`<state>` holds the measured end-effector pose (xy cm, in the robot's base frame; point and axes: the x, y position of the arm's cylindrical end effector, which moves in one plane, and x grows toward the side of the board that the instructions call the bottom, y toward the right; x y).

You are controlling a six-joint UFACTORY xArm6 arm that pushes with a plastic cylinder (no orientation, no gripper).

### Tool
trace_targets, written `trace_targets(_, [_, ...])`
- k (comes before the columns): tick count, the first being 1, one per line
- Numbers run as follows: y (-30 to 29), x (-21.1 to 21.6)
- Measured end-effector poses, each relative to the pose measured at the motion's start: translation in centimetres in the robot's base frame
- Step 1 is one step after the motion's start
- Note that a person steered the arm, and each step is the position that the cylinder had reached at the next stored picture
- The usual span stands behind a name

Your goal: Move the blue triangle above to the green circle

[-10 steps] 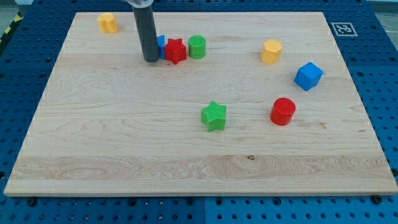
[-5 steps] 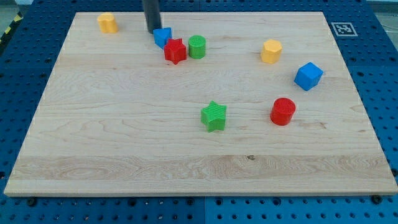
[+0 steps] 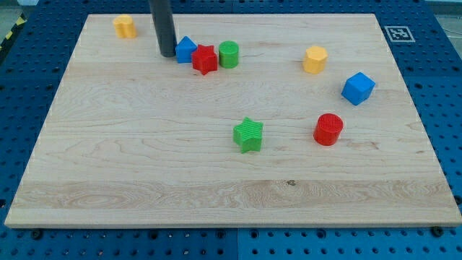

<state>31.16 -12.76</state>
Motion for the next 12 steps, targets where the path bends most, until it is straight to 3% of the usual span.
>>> trace_targets(1, [-1.9, 2.1])
trace_targets(2, [0.5, 2.0])
trace_targets(4, [5.9, -3.6])
trace_targets(6, [3.9, -3.7])
trace_targets(8, [10.4, -7.8])
trace_targets(12, [8.5, -4.3])
